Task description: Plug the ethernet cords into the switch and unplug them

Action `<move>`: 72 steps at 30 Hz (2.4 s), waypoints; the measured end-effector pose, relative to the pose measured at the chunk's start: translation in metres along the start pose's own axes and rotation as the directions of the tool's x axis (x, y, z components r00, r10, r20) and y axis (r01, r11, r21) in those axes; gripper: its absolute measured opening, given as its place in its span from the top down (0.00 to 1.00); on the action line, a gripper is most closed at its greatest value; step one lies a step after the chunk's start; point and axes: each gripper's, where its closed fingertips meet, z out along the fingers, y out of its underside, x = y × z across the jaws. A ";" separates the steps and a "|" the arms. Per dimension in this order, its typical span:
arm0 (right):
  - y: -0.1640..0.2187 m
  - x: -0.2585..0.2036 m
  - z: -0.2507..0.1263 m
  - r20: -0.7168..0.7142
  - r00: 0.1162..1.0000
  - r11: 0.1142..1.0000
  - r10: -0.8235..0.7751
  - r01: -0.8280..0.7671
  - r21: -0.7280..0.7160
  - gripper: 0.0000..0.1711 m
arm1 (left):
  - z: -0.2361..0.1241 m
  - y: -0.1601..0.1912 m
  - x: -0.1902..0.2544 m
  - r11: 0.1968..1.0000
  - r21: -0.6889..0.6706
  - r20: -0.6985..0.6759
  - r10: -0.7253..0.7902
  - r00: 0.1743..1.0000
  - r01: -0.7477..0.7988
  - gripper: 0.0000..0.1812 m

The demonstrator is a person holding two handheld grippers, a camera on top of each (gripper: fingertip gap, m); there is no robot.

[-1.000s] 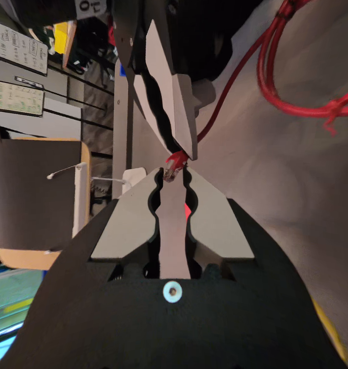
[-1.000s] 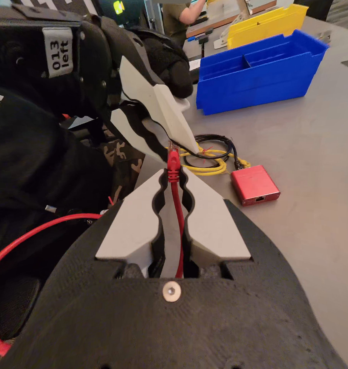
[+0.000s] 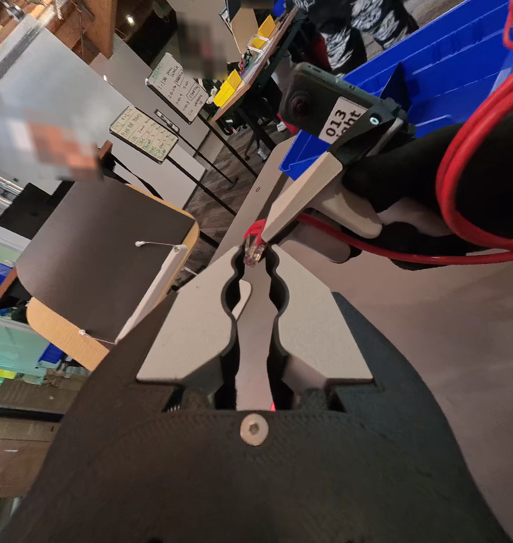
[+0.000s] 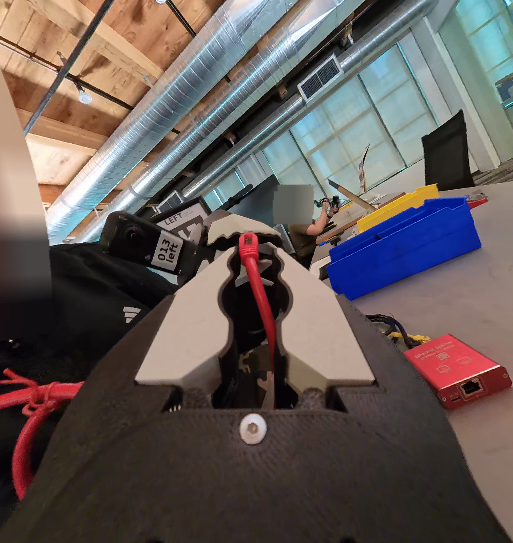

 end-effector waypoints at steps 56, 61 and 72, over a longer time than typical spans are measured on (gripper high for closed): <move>0.002 0.029 -0.019 -0.179 0.973 0.984 -0.147 0.124 -0.130 0.94 | -0.007 0.055 0.002 0.980 -0.134 -0.220 -0.175 0.960 0.148 0.80; 0.007 0.041 -0.024 -0.231 0.957 0.974 -0.177 0.135 -0.184 0.94 | -0.007 0.131 0.020 0.917 -0.399 -0.392 -0.194 0.899 0.024 0.66; 0.019 0.051 -0.025 -0.238 0.957 0.970 -0.164 0.113 -0.214 0.94 | 0.028 0.221 0.057 0.719 -0.687 -0.526 -0.393 0.754 -0.105 0.58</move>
